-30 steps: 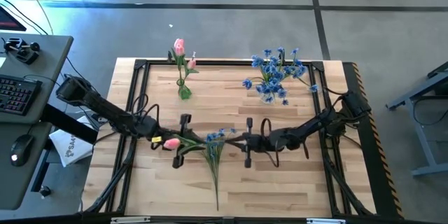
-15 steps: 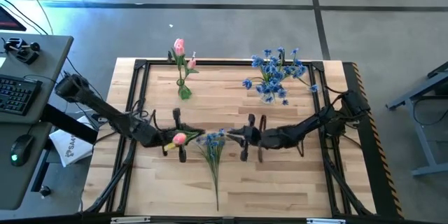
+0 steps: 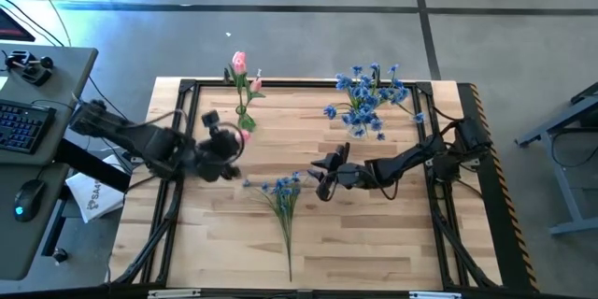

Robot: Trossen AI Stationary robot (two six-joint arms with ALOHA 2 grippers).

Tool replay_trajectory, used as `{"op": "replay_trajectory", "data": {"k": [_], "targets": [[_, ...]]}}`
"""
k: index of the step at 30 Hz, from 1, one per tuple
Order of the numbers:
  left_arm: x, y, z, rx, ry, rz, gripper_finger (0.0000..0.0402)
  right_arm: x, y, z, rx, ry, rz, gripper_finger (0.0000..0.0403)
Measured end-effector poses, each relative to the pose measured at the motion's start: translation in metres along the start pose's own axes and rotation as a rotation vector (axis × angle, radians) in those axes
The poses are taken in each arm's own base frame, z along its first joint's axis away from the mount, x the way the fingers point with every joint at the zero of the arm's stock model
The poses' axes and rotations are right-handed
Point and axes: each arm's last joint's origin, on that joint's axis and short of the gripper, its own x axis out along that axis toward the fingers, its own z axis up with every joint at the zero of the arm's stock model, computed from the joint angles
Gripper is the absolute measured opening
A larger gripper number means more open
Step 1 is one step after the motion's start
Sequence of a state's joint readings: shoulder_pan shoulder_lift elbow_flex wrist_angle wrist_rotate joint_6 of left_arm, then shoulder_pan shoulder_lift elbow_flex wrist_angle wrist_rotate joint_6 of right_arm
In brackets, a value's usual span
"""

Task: Sort flowers into vase by color
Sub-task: Put the pink tulip into the green vase

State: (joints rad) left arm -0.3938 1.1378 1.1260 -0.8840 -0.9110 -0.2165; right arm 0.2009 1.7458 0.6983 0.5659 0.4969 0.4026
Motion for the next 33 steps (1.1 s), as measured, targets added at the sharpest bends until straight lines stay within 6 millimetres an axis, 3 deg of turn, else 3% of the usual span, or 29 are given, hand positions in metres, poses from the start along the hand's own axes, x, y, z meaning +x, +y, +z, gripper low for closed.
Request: {"op": "replay_trajectory", "data": {"k": [12,21,28,33], "targets": [[0.014,0.062,0.003,-0.054,0.108,0.11,0.0001,0.0,0.001,0.0,-0.009,-0.003,0.004,0.0134],[0.012,0.106,0.007,-0.249,-0.041,-0.076,0.0001,0.0,0.001,0.0,-0.008,-0.003,0.006,0.0134],[0.038,0.123,-0.013,-0.318,0.041,-0.017,0.0001,0.0,0.001,0.0,-0.009,-0.003,0.007,0.0134],[0.048,0.131,-0.019,-0.374,0.007,-0.02,0.0001,0.0,0.001,0.0,-0.009,-0.003,0.007,0.0134]]}}
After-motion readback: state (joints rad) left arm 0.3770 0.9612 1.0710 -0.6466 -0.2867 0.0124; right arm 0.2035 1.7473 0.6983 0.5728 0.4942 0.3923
